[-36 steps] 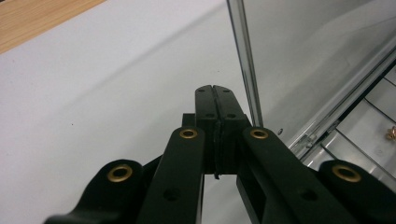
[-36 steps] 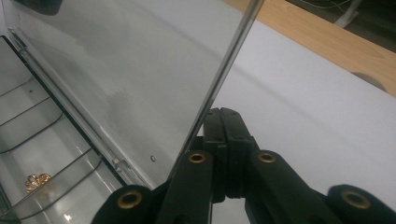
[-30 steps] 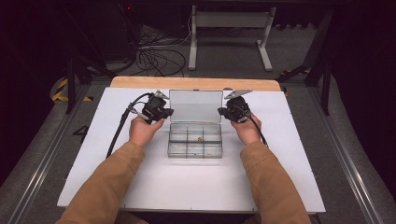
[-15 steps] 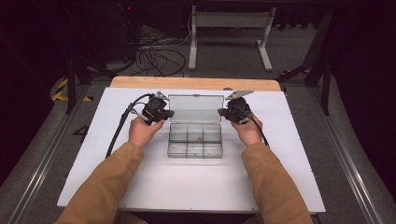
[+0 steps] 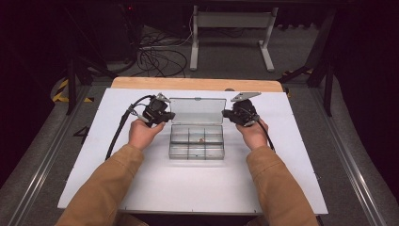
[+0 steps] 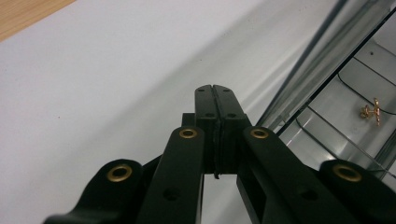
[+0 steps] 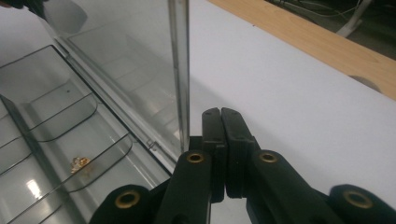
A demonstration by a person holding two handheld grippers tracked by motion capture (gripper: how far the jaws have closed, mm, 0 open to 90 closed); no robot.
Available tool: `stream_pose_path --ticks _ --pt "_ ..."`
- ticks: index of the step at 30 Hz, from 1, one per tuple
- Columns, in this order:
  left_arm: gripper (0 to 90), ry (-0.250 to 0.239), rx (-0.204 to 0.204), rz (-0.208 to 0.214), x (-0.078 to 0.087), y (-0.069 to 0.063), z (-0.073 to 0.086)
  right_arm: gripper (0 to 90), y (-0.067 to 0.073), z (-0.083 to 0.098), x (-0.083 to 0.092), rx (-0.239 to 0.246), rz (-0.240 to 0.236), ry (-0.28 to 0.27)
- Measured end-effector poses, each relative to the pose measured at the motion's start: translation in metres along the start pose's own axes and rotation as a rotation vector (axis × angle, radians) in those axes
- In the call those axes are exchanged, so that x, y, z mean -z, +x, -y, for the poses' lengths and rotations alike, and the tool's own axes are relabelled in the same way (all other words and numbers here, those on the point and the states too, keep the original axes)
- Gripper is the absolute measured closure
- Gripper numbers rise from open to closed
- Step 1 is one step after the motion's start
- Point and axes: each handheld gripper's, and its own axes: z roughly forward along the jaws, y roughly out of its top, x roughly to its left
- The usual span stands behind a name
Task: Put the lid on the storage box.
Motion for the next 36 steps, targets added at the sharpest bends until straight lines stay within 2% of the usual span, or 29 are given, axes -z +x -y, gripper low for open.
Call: stream_pose_path --ticks 6,11,15,19,21,24,28,32,36 --pt "89.4 0.004 -0.003 -0.001 0.001 -0.001 0.001 89.6 0.009 0.004 0.029 0.005 -0.012 -0.033" --pt "89.4 0.004 -0.004 -0.002 0.001 -0.001 0.003 90.0 0.019 0.007 0.044 0.009 -0.07 -0.071" --pt "89.4 0.014 -0.021 -0.007 0.003 -0.002 0.005 89.4 0.029 0.007 0.044 0.029 -0.109 -0.079" --pt "89.3 0.012 -0.024 -0.006 0.006 -0.003 0.006 88.5 0.035 0.008 0.038 0.034 -0.127 -0.058" --pt "89.0 0.012 -0.032 -0.005 0.008 -0.002 0.008 88.5 0.037 0.009 0.035 0.028 -0.132 -0.056" --pt "84.2 0.022 -0.026 0.021 0.01 -0.001 0.012 88.6 0.039 0.011 0.033 0.031 -0.139 -0.051" --pt "82.8 0.02 -0.026 0.026 0.015 -0.003 0.016 88.9 0.04 0.013 0.034 0.024 -0.147 -0.051" --pt "81.6 0.031 -0.034 0.038 0.023 -0.003 0.021 90.0 0.043 0.014 0.035 0.026 -0.155 -0.041" --pt "81.6 0.02 -0.038 0.046 0.034 -0.003 0.026 90.0 0.045 0.017 0.037 0.031 -0.16 -0.046"
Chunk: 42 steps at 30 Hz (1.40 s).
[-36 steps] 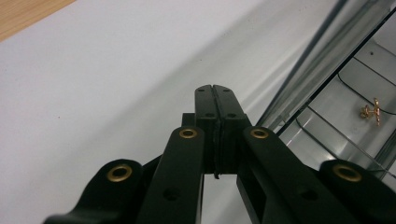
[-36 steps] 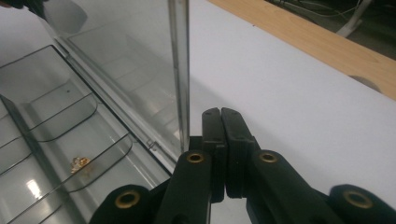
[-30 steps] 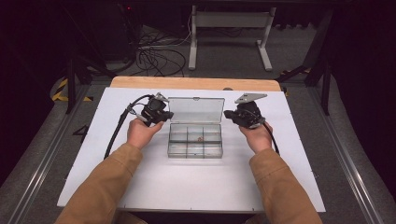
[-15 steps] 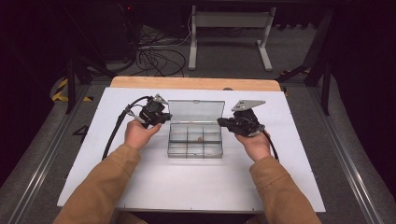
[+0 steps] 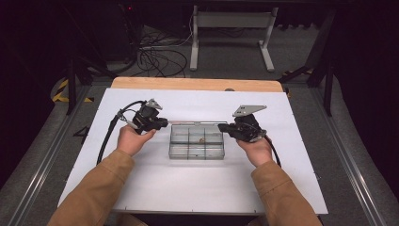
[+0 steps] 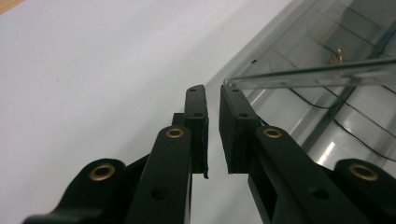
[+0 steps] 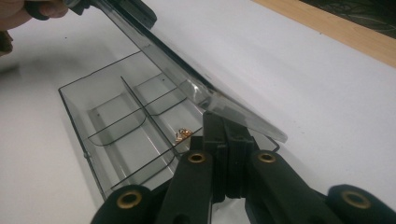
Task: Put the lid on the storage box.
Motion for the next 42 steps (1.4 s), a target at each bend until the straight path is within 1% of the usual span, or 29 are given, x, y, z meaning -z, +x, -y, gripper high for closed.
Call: stream_pose_path --ticks 5,7,8,9,11,14,17,18,22,28,31,35,37,42 --pt "81.8 -0.009 -0.01 0.021 0.014 -0.003 0.005 90.0 0.002 0.002 0.003 0.002 -0.004 0.005" --pt "81.8 -0.005 -0.005 0.051 0.019 -0.005 0.007 90.0 0.003 0.003 0.004 0.004 -0.006 0.008" --pt "81.8 0.0 0.003 0.077 0.023 -0.006 0.007 90.0 0.003 0.003 0.005 0.006 -0.007 0.011" --pt "81.8 0.004 0.003 0.092 0.026 -0.007 0.007 90.0 0.004 0.004 0.006 0.005 -0.009 0.011" --pt "82.2 0.014 0.0 0.14 0.031 -0.01 0.008 90.0 0.005 0.005 0.009 0.004 -0.015 0.017" --pt "83.1 0.031 -0.022 0.18 0.037 -0.018 0.01 90.0 0.006 0.006 0.011 -0.002 -0.022 0.03" --pt "83.2 0.054 -0.045 0.206 0.04 -0.025 0.011 90.0 0.009 0.009 0.012 -0.001 -0.027 0.038" --pt "83.3 0.064 -0.046 0.213 0.04 -0.027 0.011 90.0 0.009 0.009 0.012 -0.001 -0.028 0.046" --pt "83.8 0.082 -0.061 0.228 0.043 -0.034 0.011 90.0 0.013 0.013 0.011 0.012 -0.028 0.067" --pt "83.9 0.07 -0.063 0.259 0.047 -0.044 0.012 90.0 0.017 0.02 0.012 0.008 -0.032 0.089" --pt "83.9 0.074 -0.065 0.263 0.047 -0.047 0.013 90.0 0.019 0.022 0.012 0.004 -0.038 0.095" --pt "83.8 0.081 -0.065 0.27 0.047 -0.049 0.015 90.0 0.023 0.025 0.013 0.016 -0.043 0.087" --pt "83.7 0.084 -0.063 0.265 0.047 -0.051 0.016 90.0 0.024 0.026 0.013 0.017 -0.046 0.093" --pt "83.5 0.094 -0.06 0.268 0.044 -0.052 0.019 90.0 0.025 0.032 0.015 0.009 -0.05 0.092"
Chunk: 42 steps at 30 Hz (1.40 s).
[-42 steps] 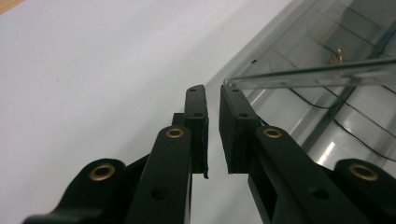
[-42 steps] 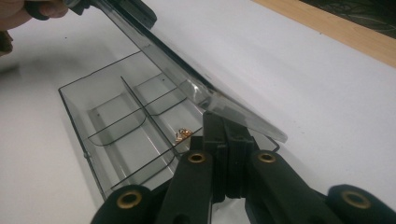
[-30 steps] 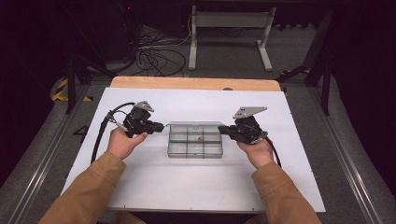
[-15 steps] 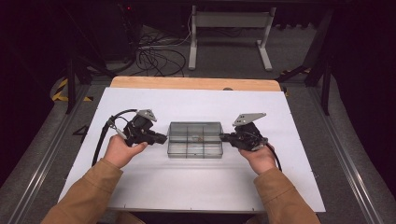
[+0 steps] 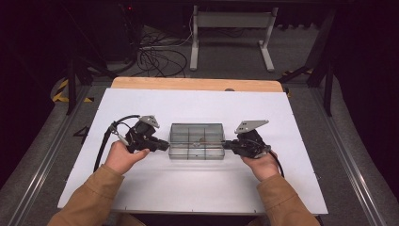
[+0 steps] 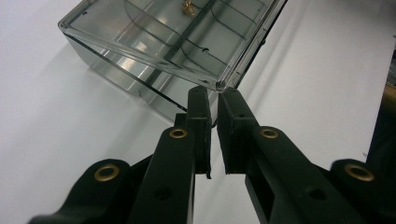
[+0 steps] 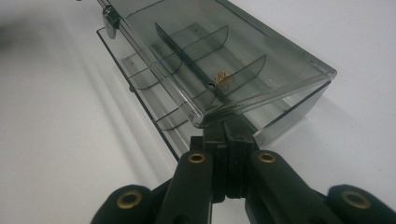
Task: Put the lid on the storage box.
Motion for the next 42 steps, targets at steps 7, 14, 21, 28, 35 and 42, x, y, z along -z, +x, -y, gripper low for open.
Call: stream_pose_path --ticks 7,14,21,28,35,42 --pt "83.3 0.024 -0.004 -0.003 -0.005 -0.004 0.003 90.0 0.003 0.006 0.001 0.009 -0.001 0.027" --pt "83.0 0.048 -0.008 -0.015 -0.009 -0.007 0.006 90.0 0.01 0.009 0.0 0.031 -0.003 0.062" --pt "82.9 0.057 -0.01 -0.014 -0.011 -0.008 0.008 90.0 0.013 0.012 0.0 0.029 -0.006 0.077" --pt "82.9 0.074 -0.01 -0.014 -0.014 -0.009 0.01 90.0 0.014 0.014 -0.001 0.032 -0.006 0.09" --pt "82.9 0.091 -0.006 -0.014 -0.018 -0.009 0.011 90.0 0.014 0.016 -0.001 0.033 -0.005 0.103" --pt "82.9 0.108 -0.016 -0.02 -0.02 -0.01 0.011 89.9 0.015 0.017 -0.001 0.037 -0.007 0.114"
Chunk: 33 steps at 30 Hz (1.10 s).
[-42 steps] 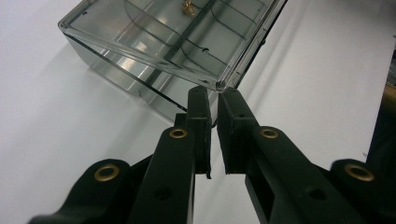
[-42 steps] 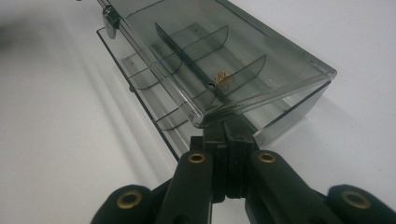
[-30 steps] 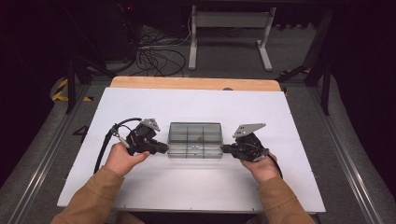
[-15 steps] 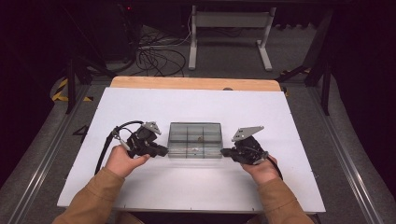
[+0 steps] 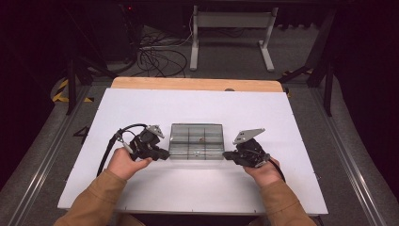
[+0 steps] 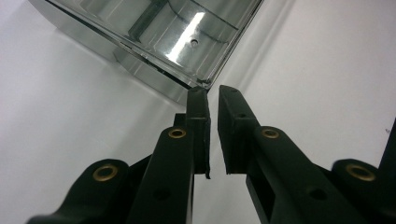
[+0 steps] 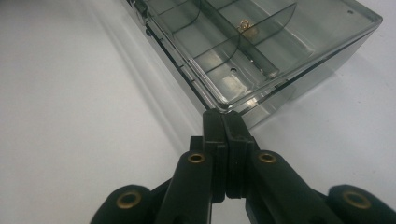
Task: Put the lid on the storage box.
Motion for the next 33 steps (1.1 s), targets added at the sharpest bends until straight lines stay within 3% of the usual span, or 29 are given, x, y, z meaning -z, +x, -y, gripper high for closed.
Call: stream_pose_path --ticks 13,33 --pt "81.9 0.034 -0.008 -0.007 -0.0032 -0.0005 0.001 89.0 0.0008 0.0016 -0.0013 0.0 -0.015 0.019" --pt "79.9 0.043 -0.008 -0.01 -0.0035 -0.0014 0.0029 85.7 0.0021 0.0029 0.0032 0.008 -0.014 0.023"
